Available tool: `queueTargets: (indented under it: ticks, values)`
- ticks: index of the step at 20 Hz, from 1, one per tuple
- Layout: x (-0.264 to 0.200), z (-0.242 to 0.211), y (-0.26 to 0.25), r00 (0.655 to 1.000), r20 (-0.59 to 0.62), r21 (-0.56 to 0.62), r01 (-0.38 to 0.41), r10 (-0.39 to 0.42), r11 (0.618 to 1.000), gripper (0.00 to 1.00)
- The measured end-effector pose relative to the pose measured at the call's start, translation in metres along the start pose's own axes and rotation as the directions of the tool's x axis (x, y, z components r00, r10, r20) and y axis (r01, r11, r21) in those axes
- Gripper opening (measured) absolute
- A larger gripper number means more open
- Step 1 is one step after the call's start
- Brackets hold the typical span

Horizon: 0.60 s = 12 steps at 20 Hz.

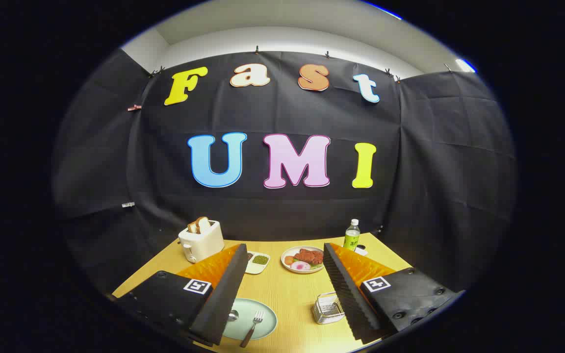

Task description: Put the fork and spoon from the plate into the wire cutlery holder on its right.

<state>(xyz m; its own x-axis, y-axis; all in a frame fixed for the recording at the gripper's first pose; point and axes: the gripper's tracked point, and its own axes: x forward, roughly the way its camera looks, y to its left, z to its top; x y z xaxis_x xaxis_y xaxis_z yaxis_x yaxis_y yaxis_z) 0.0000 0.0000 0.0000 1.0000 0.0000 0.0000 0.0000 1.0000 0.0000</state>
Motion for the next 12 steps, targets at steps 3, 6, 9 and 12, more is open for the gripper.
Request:
queueTargets:
  ticks: [3, 6, 9, 12]
  values:
    - [0.002, -0.005, 0.005, 1.000, -0.012, -0.003, -0.005, 0.005, 1.000, 0.96]
    - [0.003, -0.008, 0.008, 1.000, -0.024, -0.002, -0.007, 0.007, 1.000, 0.96]
    - [0.006, -0.011, 0.007, 1.000, -0.031, -0.002, -0.001, 0.001, 1.000, 0.95]
    - [0.008, -0.017, 0.006, 0.999, -0.051, -0.005, 0.012, -0.012, 1.000, 0.95]
